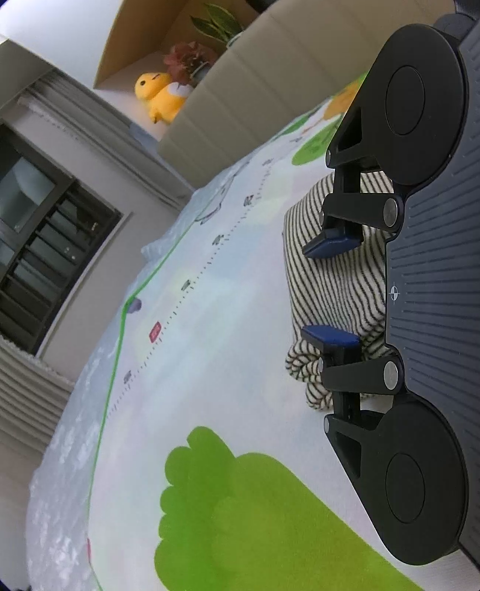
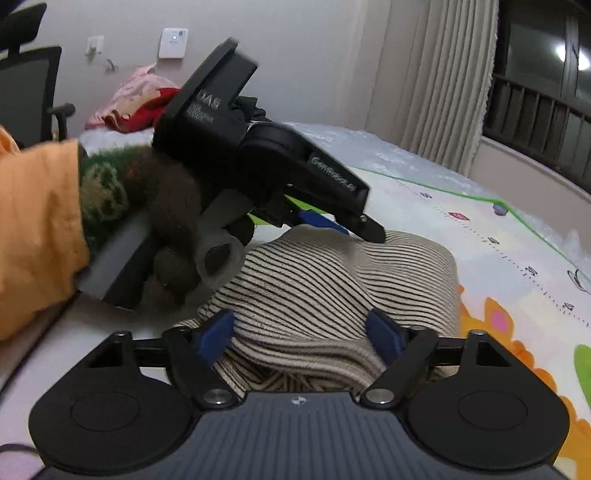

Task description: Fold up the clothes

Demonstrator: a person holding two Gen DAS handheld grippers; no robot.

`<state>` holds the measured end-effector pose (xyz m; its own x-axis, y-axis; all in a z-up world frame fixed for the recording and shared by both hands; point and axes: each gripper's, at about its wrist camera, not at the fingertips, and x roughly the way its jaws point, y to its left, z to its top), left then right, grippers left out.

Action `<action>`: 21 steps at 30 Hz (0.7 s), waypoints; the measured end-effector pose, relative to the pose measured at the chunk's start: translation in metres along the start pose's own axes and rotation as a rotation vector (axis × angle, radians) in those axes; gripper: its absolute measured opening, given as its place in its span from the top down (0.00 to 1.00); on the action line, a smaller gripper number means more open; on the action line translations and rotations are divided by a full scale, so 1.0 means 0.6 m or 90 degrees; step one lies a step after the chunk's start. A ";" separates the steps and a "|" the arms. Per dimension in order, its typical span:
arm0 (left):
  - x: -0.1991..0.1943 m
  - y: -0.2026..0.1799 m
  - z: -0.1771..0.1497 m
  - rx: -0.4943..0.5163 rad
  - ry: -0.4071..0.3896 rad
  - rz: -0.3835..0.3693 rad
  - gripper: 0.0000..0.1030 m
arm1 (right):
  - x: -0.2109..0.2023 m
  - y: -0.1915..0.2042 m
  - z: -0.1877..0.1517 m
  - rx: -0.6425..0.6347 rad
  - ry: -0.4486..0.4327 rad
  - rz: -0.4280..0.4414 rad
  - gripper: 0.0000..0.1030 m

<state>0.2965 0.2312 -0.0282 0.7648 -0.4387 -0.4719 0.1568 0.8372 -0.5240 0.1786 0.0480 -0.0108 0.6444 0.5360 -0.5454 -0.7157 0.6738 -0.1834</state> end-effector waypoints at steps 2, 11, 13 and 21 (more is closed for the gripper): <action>-0.003 0.003 0.000 -0.009 -0.006 -0.003 0.56 | 0.004 0.010 0.004 -0.032 0.011 -0.009 0.15; -0.134 -0.053 -0.038 0.008 -0.090 0.042 0.20 | -0.138 -0.038 -0.053 0.012 -0.030 -0.004 0.00; -0.170 -0.082 -0.068 0.013 -0.105 0.055 0.13 | -0.175 -0.059 -0.077 0.040 -0.031 -0.013 0.00; -0.223 -0.272 -0.254 0.041 -0.086 0.195 0.00 | -0.263 -0.135 -0.191 0.170 -0.017 -0.060 0.00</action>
<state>0.0734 0.1035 0.0123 0.8580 -0.1193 -0.4997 -0.0576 0.9442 -0.3244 0.1038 -0.1494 -0.0035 0.7144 0.4746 -0.5142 -0.5576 0.8301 -0.0085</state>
